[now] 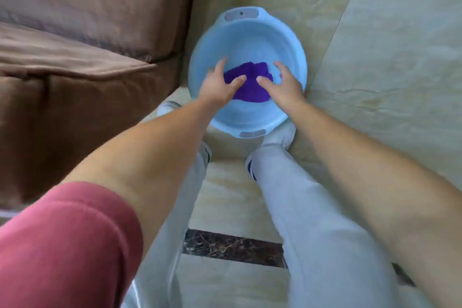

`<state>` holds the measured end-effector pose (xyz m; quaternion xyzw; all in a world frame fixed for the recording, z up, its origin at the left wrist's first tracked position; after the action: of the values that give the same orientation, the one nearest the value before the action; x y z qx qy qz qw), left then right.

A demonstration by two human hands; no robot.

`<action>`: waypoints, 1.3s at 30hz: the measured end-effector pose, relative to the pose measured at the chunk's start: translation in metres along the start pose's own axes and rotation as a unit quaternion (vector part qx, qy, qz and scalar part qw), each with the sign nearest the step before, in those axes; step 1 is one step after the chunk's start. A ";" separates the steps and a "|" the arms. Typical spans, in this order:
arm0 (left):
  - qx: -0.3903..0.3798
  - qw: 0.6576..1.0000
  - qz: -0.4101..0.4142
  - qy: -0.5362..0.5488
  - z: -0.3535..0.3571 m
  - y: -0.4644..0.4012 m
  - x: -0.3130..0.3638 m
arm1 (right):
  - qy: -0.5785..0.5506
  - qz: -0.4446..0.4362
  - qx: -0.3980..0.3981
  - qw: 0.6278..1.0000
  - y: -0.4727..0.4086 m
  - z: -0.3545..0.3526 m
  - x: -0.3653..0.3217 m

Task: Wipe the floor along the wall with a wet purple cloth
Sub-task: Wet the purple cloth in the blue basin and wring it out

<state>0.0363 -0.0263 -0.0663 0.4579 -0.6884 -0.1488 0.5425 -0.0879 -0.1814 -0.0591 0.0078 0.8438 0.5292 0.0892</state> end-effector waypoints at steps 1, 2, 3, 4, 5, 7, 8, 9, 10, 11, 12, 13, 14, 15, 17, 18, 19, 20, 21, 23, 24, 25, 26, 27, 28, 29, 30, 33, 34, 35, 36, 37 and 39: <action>0.005 1.000 -0.016 0.014 0.011 -0.016 -0.016 | -0.002 0.008 -0.001 1.000 -0.020 0.011 0.004; 0.006 0.999 -0.030 0.009 0.021 -0.030 -0.031 | 0.007 0.014 0.000 1.000 -0.039 0.021 0.008; 0.009 0.999 -0.037 0.005 0.031 -0.041 -0.045 | 0.016 0.016 -0.004 1.000 -0.054 0.031 0.014; 0.006 0.999 -0.039 -0.005 0.040 -0.049 -0.056 | 0.032 0.019 -0.005 0.999 -0.068 0.042 0.020; 0.007 0.999 -0.027 -0.016 0.051 -0.061 -0.066 | 0.054 0.011 0.008 0.998 -0.082 0.051 0.024; 0.000 0.999 -0.016 -0.044 0.067 -0.076 -0.079 | 0.096 -0.004 0.046 0.994 -0.104 0.064 0.030; 0.002 0.998 -0.014 -0.059 0.071 -0.079 -0.083 | 0.103 -0.010 0.062 0.993 -0.109 0.070 0.032; 0.007 0.997 -0.020 -0.069 0.075 -0.085 -0.089 | 0.108 -0.010 0.081 0.991 -0.116 0.073 0.033; 0.008 0.997 -0.035 -0.070 0.078 -0.086 -0.096 | 0.098 -0.004 0.087 0.991 -0.121 0.078 0.036; -0.001 0.997 -0.044 -0.064 0.081 -0.088 -0.098 | 0.079 0.003 0.079 0.994 -0.124 0.080 0.035; -0.019 0.997 -0.055 -0.055 0.085 -0.088 -0.100 | 0.058 0.016 0.053 0.997 -0.127 0.084 0.037; -0.034 0.997 -0.064 -0.038 0.088 -0.085 -0.103 | 0.043 0.036 0.022 0.998 -0.127 0.088 0.040; -0.030 0.996 -0.080 -0.015 0.086 -0.080 -0.104 | 0.029 0.056 -0.002 0.998 -0.122 0.088 0.042; -0.015 0.995 -0.097 0.014 0.080 -0.070 -0.102 | 0.013 0.070 -0.017 0.997 -0.109 0.084 0.042; 0.033 0.988 -0.132 0.072 0.062 -0.045 -0.094 | -0.042 0.091 -0.027 0.995 -0.076 0.072 0.037; 0.051 0.985 -0.138 0.087 0.050 -0.029 -0.084 | -0.071 0.096 -0.024 0.993 -0.053 0.062 0.031; 0.061 0.982 -0.140 0.113 0.038 -0.011 -0.069 | -0.095 0.103 -0.020 0.990 -0.026 0.050 0.025; 0.068 0.979 -0.136 0.139 0.024 0.009 -0.051 | -0.112 0.106 -0.016 0.988 0.003 0.037 0.019; 0.074 0.974 -0.131 0.170 0.011 0.027 -0.032 | -0.132 0.111 -0.019 0.985 0.029 0.026 0.012; 0.072 0.966 -0.125 0.216 -0.019 0.067 0.006 | -0.160 0.115 -0.032 0.980 0.086 0.005 -0.005; 0.065 0.967 -0.113 0.221 -0.037 0.088 0.027 | -0.170 0.111 -0.041 0.978 0.117 -0.007 -0.015; 0.051 0.969 -0.095 0.224 -0.055 0.107 0.049 | -0.175 0.107 -0.046 0.978 0.147 -0.019 -0.026; 0.032 0.970 -0.075 0.227 -0.072 0.127 0.073 | -0.175 0.099 -0.049 0.978 0.177 -0.032 -0.038; 0.008 0.969 -0.055 0.243 -0.089 0.147 0.097 | -0.173 0.089 -0.054 0.979 0.206 -0.043 -0.051; -0.019 0.966 -0.034 0.257 -0.105 0.167 0.119 | -0.170 0.082 -0.064 0.980 0.235 -0.052 -0.063; -0.040 0.961 -0.010 0.273 -0.120 0.185 0.138 | -0.165 0.076 -0.070 0.981 0.260 -0.060 -0.075; -0.057 0.955 0.011 0.291 -0.136 0.205 0.158 | -0.161 0.063 -0.073 0.982 0.287 -0.070 -0.089; -0.101 0.930 0.044 0.351 -0.178 0.261 0.198 | -0.160 0.018 -0.096 0.982 0.352 -0.084 -0.131; -0.099 0.927 0.053 0.357 -0.191 0.278 0.202 | -0.159 0.004 -0.108 0.981 0.373 -0.083 -0.141; -0.088 0.928 0.064 0.355 -0.207 0.295 0.204 | -0.153 -0.016 -0.119 0.981 0.394 -0.081 -0.155; -0.087 0.932 0.070 0.345 -0.219 0.305 0.207 | -0.155 -0.033 -0.129 0.979 0.407 -0.079 -0.166; -0.074 0.936 0.075 0.335 -0.237 0.322 0.207 | -0.151 -0.063 -0.143 0.976 0.427 -0.072 -0.180; -0.032 0.943 0.078 0.321 -0.274 0.356 0.200 | -0.140 -0.126 -0.165 0.968 0.465 -0.053 -0.208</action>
<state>0.1131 0.0860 0.4066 0.4083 -0.5059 0.0269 0.7594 0.0700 -0.0467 0.4092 -0.0391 0.7182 0.6391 0.2723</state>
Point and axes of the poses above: each hand's wrist, its own y-axis away from the middle knuckle, its own z-axis out of the palm, x = y × z, the point moved 8 cm from there along -y, towards the middle knuckle, and after that the axes turned 14 degrees about z, right-handed, at the moved point
